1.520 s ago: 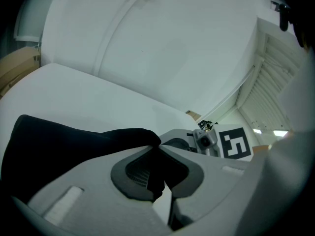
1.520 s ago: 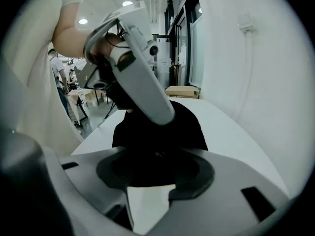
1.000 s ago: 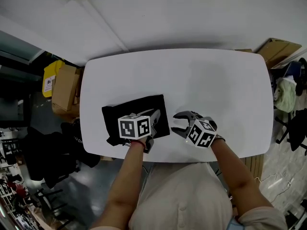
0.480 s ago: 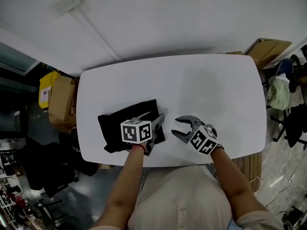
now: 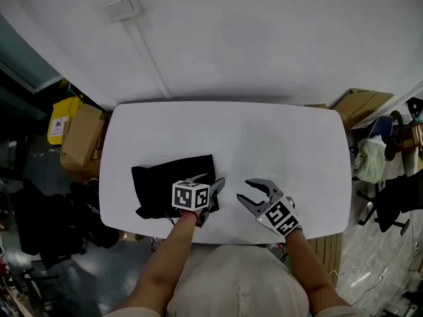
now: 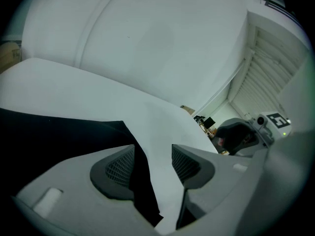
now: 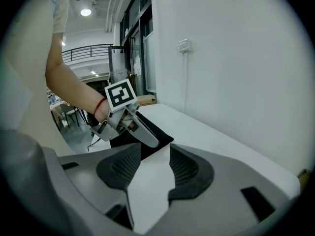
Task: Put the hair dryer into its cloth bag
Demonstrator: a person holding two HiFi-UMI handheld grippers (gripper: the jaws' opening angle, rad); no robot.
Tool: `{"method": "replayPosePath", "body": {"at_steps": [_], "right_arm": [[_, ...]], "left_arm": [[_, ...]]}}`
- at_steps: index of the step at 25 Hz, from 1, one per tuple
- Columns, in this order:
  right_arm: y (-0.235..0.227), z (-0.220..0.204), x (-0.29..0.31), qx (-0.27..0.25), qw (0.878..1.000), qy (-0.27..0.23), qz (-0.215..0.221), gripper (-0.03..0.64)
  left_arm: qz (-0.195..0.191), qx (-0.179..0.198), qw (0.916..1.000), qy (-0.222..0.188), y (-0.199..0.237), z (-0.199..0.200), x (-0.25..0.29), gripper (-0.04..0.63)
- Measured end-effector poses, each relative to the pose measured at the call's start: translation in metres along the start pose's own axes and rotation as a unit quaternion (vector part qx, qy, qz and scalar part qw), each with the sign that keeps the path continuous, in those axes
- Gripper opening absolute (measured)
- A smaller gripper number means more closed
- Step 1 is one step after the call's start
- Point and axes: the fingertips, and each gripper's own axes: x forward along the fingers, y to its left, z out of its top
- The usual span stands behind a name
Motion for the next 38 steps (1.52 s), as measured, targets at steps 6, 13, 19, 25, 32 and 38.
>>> {"method": "replayPosePath", "body": {"at_steps": [6, 13, 19, 25, 32, 38], "right_arm": [[0.002, 0.004, -0.019, 0.016, 1.000, -0.011, -0.023, 0.184], [0.010, 0.030, -0.032, 0.044, 0.997, -0.055, -0.039, 0.178], [0.028, 0.045, -0.027, 0.057, 0.995, -0.075, -0.037, 0.178], [0.051, 0.057, -0.023, 0.072, 0.992, -0.098, -0.035, 0.170], [0.073, 0.064, -0.022, 0.104, 0.985, -0.130, -0.050, 0.074], [0.085, 0.071, -0.030, 0.120, 0.975, -0.164, -0.090, 0.028]], "left_arm": [[-0.010, 0.028, 0.9993, -0.022, 0.002, 0.002, 0.007, 0.272], [-0.026, 0.062, 0.9959, -0.060, -0.020, 0.012, -0.022, 0.277], [-0.087, 0.101, 0.9842, -0.116, -0.048, 0.016, -0.068, 0.276], [-0.137, 0.125, 0.9704, -0.155, -0.071, 0.009, -0.111, 0.275], [-0.161, 0.166, 0.9526, -0.198, -0.090, 0.000, -0.154, 0.073], [-0.177, 0.193, 0.9393, -0.222, -0.095, 0.001, -0.177, 0.011]]}}
